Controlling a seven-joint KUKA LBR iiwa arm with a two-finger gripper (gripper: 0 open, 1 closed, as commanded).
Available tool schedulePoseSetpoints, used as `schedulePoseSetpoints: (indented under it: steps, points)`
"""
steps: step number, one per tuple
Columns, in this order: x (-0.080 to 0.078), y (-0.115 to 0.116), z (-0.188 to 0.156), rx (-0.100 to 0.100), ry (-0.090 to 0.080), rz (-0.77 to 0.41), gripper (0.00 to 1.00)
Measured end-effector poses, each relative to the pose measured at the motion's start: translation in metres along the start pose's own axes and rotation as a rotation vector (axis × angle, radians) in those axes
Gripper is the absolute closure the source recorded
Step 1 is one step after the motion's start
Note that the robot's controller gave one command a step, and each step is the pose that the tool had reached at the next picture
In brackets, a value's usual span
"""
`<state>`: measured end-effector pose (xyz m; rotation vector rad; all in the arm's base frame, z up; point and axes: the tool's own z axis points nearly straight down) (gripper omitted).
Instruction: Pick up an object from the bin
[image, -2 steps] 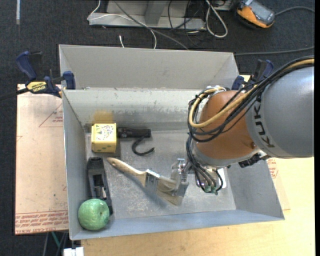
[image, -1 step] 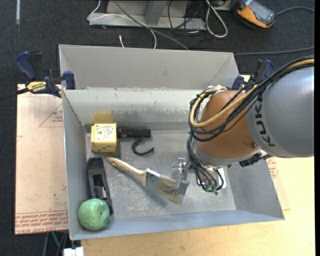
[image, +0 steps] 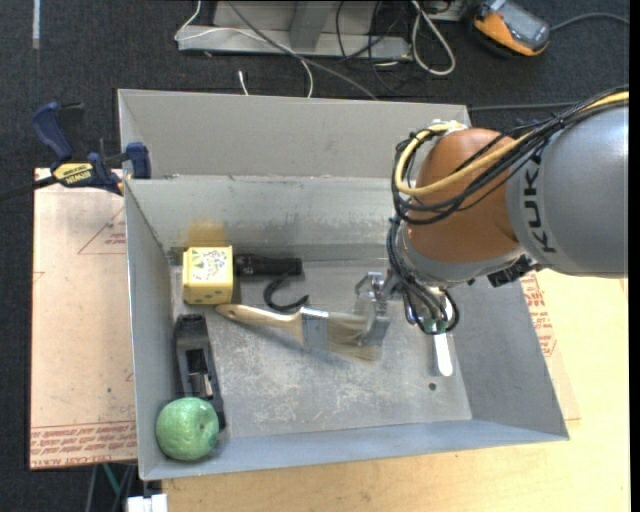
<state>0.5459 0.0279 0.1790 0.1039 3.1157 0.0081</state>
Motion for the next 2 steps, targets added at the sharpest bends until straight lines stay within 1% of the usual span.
schedulePoseSetpoints:
  steps: [1,2]
  points:
    - [0.048,0.018,0.063,0.003,0.035,0.051,1.0]
    - [0.003,0.008,0.051,-0.001,-0.004,0.226,1.0]
